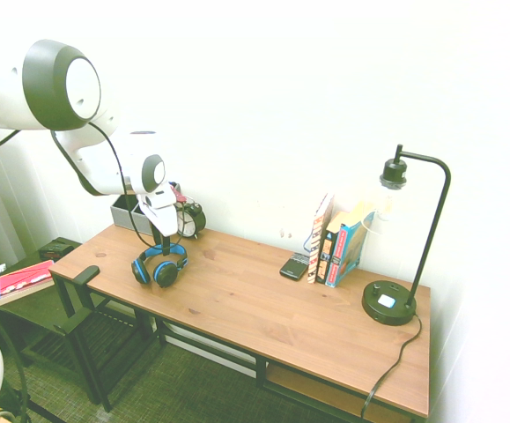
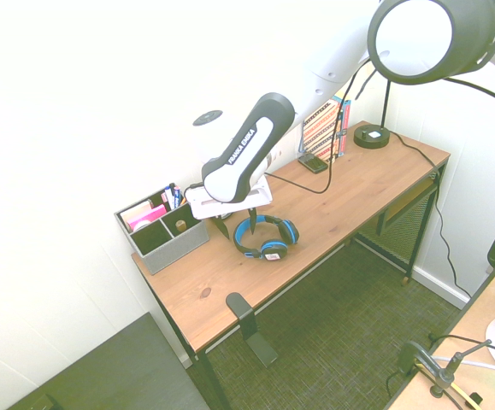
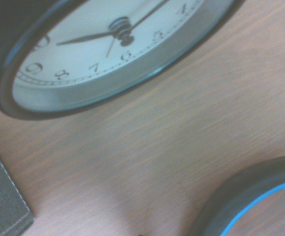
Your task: Hang the headphone
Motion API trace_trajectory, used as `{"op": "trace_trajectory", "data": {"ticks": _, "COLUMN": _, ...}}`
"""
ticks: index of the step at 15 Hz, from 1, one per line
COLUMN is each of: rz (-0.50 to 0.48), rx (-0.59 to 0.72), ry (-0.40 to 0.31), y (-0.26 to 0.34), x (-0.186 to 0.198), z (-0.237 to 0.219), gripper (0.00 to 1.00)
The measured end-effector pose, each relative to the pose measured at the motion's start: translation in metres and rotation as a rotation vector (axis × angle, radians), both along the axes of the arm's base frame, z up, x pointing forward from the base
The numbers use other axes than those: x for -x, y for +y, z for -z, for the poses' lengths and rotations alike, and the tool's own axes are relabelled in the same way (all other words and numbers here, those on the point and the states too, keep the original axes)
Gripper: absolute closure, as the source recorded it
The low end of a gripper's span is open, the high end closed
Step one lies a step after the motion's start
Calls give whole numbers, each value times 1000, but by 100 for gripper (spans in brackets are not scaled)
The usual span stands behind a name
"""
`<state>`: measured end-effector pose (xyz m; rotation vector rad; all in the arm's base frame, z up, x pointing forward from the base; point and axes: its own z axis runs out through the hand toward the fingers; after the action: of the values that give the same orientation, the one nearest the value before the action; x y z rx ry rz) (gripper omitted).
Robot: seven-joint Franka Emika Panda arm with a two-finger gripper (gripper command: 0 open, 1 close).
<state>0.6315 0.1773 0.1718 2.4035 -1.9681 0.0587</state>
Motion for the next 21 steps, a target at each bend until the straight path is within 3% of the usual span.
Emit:
{"op": "trace_trajectory", "data": {"ticks": 13, "rz": 0, "rx": -12, "ry": 1, "y": -1, "x": 4, "z": -10, "gripper": 100}}
{"op": "trace_trajectory", "data": {"ticks": 19, "rz": 0, "rx": -93, "ry": -102, "y": 0, "x": 41, "z": -112, "gripper": 100}}
{"op": "trace_trajectory", "data": {"ticks": 21, "rz": -59, "rx": -127, "ry": -129, "y": 19, "x": 61, "z": -142, "gripper": 100}}
